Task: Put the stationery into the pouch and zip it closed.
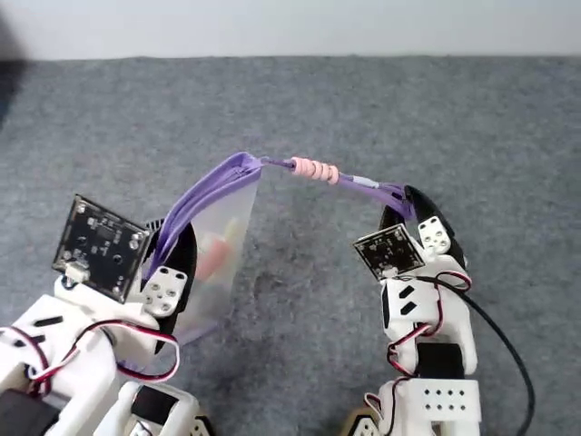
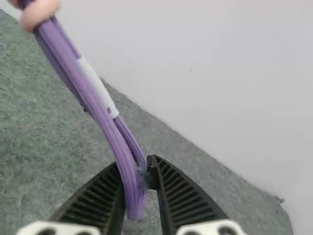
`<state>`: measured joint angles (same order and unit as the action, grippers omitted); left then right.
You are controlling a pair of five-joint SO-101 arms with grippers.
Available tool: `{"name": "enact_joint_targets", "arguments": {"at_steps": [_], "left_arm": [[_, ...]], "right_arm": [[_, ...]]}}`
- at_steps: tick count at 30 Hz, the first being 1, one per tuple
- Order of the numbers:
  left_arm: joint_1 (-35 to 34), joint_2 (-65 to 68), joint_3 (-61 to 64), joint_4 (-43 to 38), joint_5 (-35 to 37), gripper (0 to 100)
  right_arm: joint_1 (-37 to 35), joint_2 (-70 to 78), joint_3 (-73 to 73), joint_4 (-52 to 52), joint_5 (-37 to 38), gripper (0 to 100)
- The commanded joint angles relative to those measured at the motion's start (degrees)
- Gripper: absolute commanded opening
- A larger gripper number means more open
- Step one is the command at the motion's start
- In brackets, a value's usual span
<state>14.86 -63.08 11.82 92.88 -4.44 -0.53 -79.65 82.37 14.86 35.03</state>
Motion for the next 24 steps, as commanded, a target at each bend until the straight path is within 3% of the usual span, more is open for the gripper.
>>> {"name": "enact_joint_targets", "arguments": {"at_steps": [1,4,7,15,24], "left_arm": [[-0.35,-0.35,-0.57,-1.41,0.62,7],[-0.79,-0.79,4.18,-4.31,2.02,19],[-3.34,-0.88,6.11,-6.86,8.35,28],[-12.48,-0.35,6.20,-10.55,9.23,29],[-24.26,-0.53,6.29,-7.82,9.14,26]], "right_arm": [[1.10,-0.31,-0.53,-0.31,-0.62,0.8],[2.68,-0.13,0.35,-0.57,-0.62,0.8],[6.29,-0.66,2.29,-0.57,-0.79,0.8],[16.66,-0.75,4.48,-0.04,-0.97,0.8],[17.36,-0.75,4.57,-0.04,-1.05,0.8]]}}
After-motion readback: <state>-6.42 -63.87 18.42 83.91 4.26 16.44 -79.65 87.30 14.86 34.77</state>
